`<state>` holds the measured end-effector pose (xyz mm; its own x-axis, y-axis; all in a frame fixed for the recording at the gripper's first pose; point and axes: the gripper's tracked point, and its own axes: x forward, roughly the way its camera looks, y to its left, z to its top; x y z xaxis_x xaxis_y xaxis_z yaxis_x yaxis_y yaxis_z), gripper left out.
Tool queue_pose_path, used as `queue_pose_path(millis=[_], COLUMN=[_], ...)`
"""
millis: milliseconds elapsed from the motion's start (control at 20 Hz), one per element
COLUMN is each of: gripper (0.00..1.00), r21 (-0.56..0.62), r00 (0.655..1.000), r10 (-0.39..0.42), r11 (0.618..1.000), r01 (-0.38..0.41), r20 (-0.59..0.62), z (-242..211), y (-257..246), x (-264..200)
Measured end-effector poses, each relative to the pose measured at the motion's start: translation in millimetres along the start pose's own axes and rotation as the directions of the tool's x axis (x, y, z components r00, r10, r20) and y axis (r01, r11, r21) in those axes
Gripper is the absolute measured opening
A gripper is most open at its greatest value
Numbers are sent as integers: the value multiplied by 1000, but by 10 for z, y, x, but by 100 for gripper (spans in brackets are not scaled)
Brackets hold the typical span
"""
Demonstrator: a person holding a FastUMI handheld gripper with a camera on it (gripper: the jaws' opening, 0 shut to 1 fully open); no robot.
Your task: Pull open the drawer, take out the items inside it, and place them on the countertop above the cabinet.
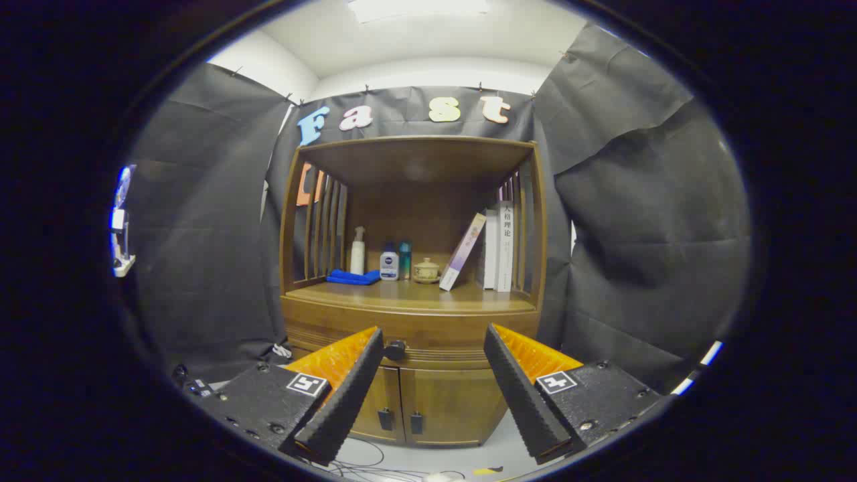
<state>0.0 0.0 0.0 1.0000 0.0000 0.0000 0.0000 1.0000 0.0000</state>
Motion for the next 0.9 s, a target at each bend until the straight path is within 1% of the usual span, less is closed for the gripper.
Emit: queue_pose_path(millis=[200,400,900], gripper=[99,99,99], r21=[20,15,10], r00=[1000,1000,1000], r10=[-13,-20,-10], r11=[1000,1000,1000], r01=[13,20,9], r20=[-3,15,21], z=[-4,36,95], y=[18,16,77], x=[19,28,22])
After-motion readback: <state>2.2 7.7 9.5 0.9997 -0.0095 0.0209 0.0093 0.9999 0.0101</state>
